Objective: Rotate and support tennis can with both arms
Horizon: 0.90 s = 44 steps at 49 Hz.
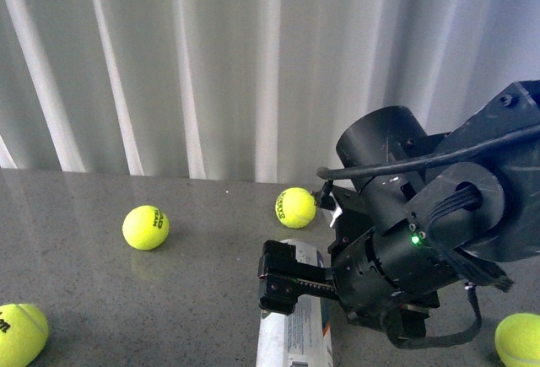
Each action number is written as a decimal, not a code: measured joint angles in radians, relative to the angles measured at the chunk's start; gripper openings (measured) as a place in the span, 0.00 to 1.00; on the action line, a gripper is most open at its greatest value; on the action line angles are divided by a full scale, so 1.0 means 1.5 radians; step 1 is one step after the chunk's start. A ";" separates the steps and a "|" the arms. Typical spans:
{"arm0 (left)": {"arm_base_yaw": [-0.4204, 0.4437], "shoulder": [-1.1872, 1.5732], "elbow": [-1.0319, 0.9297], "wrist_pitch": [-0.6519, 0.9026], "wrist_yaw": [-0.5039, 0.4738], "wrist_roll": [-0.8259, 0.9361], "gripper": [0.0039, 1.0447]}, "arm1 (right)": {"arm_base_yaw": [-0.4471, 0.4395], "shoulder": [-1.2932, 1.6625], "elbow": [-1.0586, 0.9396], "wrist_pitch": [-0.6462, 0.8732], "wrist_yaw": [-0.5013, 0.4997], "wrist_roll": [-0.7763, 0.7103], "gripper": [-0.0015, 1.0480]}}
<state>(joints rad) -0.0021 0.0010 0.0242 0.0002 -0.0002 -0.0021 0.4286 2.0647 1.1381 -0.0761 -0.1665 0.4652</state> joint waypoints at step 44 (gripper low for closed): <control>0.000 0.000 0.000 0.000 0.000 0.000 0.94 | 0.000 0.048 0.018 0.019 -0.041 -0.217 0.38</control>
<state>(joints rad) -0.0021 0.0010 0.0242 0.0002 -0.0002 -0.0021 0.4286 2.1361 1.1656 -0.0475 -0.2276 0.1394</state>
